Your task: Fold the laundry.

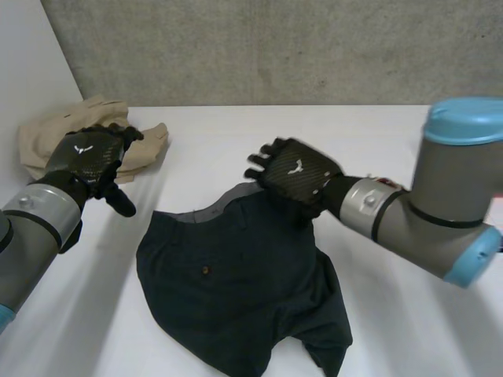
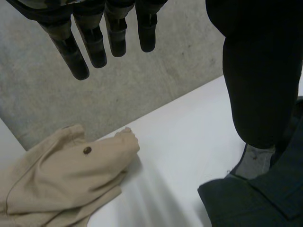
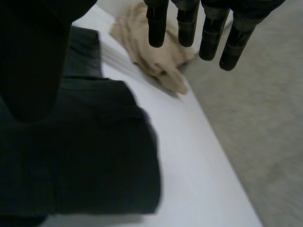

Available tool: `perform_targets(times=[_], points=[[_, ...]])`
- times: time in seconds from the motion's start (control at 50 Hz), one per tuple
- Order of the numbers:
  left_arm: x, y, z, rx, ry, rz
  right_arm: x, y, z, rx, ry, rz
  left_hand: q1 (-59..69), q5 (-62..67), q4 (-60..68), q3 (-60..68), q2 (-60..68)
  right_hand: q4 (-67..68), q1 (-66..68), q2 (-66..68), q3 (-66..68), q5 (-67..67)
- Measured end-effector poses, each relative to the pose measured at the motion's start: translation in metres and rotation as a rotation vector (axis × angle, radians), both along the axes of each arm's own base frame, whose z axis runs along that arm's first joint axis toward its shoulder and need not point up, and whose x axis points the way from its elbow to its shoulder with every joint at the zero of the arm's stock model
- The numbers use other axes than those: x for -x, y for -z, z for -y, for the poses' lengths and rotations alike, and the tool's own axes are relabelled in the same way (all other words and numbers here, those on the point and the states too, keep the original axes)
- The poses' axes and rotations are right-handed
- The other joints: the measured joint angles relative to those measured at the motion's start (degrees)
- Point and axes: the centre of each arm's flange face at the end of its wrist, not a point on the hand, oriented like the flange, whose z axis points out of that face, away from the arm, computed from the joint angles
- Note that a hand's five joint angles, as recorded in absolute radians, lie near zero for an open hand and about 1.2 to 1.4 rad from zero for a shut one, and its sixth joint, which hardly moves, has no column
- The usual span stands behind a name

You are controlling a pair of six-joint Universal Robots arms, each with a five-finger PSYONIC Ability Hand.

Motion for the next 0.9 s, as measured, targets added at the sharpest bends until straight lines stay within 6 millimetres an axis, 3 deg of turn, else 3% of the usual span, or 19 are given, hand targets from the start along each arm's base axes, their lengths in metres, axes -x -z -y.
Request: perform_targets(times=[0.22,0.24,0.28,0.3,0.34,0.4,0.5,0.54,0.62,0.68,0.8,0.84,0.9], points=[[0.002,0.003,-0.002,-0.005,0.014,0.001,-0.027,0.049,0.01,-0.03,-0.07,-0.066,0.0,0.0,0.0,0.0,0.0,0.0,0.0,0.0,0.0,0.0],[0.003,0.002,-0.003,-0.003,0.017,0.001,-0.029,0.054,0.012,-0.034,-0.071,-0.075,0.0,0.0,0.0,0.0,0.0,13.75,14.37,15.06,15.05,13.41],[0.003,0.001,-0.003,0.0,0.019,0.0,-0.031,0.055,0.015,-0.031,-0.068,-0.078,0.0,0.0,0.0,0.0,0.0,29.22,29.17,30.03,29.38,27.32],[0.004,0.001,-0.003,0.003,0.021,-0.001,-0.032,0.054,0.017,-0.024,-0.064,-0.077,0.0,0.0,0.0,0.0,0.0,42.88,38.44,44.21,43.35,39.87],[0.004,0.0,-0.003,0.006,0.022,-0.002,-0.034,0.051,0.021,-0.013,-0.055,-0.072,0.0,0.0,0.0,0.0,0.0,51.67,43.01,53.1,52.6,48.84],[0.005,-0.004,-0.002,0.019,0.023,-0.005,-0.037,0.034,0.031,0.025,-0.015,-0.035,0.0,0.0,0.0,0.0,0.0,54.0,44.04,54.19,55.29,51.08],[0.006,-0.013,0.001,0.049,0.023,-0.015,-0.038,-0.016,0.053,0.097,0.133,0.139,0.0,0.0,0.0,0.0,0.0,54.17,44.04,54.19,55.36,51.28],[0.008,-0.018,0.002,0.064,0.025,-0.023,-0.031,-0.048,0.061,0.124,0.234,0.276,0.0,0.0,0.0,0.0,0.0,54.56,44.04,54.19,55.36,51.28],[0.011,-0.025,0.001,0.084,0.032,-0.037,-0.009,-0.092,0.067,0.142,0.391,0.481,0.0,0.0,0.0,0.0,0.0,54.66,44.79,54.19,55.36,51.28],[0.013,-0.029,-0.001,0.095,0.04,-0.046,0.012,-0.105,0.068,0.148,0.476,0.522,0.0,0.0,0.0,0.0,0.0,54.66,44.84,54.19,55.36,51.28],[0.017,-0.034,-0.007,0.109,0.057,-0.058,0.049,-0.088,0.057,0.137,0.588,0.318,0.0,0.0,0.0,0.0,0.0,54.77,44.84,54.19,55.36,52.33],[0.019,-0.034,-0.008,0.108,0.063,-0.058,0.066,-0.067,0.04,0.103,0.601,0.112,0.0,0.0,0.0,0.0,0.0,54.89,44.84,54.19,55.36,52.49],[0.02,-0.033,-0.009,0.106,0.069,-0.056,0.079,-0.051,0.02,0.062,0.58,-0.061,0.0,0.0,0.0,0.0,0.0,54.9,44.84,54.19,55.36,52.62]])
